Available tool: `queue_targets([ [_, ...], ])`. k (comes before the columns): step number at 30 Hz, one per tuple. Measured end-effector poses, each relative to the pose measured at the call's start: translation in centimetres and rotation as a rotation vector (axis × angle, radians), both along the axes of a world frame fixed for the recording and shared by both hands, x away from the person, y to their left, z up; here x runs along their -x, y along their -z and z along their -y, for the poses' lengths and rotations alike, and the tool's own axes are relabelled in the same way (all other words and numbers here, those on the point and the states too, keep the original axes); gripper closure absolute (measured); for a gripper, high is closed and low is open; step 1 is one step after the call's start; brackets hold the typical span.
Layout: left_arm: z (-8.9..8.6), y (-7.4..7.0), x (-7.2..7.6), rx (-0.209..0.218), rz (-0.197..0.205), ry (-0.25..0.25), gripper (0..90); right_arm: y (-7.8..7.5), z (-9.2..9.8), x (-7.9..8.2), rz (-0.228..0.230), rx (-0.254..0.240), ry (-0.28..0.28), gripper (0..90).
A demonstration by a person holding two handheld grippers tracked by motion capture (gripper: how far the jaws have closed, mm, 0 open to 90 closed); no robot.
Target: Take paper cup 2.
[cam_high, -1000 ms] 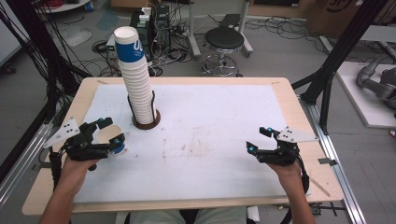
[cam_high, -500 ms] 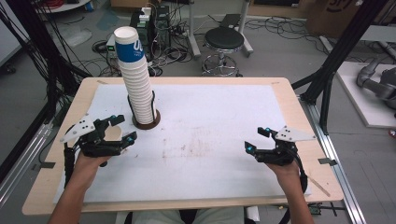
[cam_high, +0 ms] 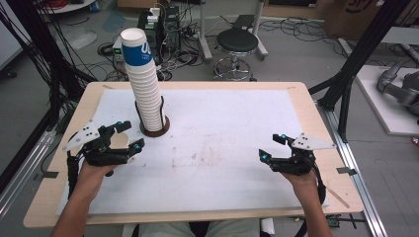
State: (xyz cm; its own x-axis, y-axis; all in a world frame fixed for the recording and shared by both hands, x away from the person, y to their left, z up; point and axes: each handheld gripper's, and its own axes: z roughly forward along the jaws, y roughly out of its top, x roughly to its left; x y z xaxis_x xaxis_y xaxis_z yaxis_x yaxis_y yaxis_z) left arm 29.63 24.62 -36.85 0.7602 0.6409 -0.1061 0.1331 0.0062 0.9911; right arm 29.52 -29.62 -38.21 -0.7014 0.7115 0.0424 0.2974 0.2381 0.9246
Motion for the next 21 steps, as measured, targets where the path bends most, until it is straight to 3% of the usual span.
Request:
queue_targets([
  [12,0.1,-0.1,0.1,0.0,0.001,-0.003,16.0,0.0,0.0,0.0,0.001,-0.003,-0.009,20.8],
  [14,0.0,-0.5,0.1,-0.008,0.01,-0.005,16.1,0.0,0.0,0.2,-0.003,-0.003,-0.009,20.8],
  [17,-0.1,-1.4,-0.1,0.021,0.013,0.01,16.7,0.0,0.1,0.2,-0.003,-0.005,-0.012,20.8],
  [21,-0.1,-3.3,-0.6,0.013,0.017,0.029,16.8,-0.1,-0.1,0.1,0.006,-0.004,-0.021,20.8],
])
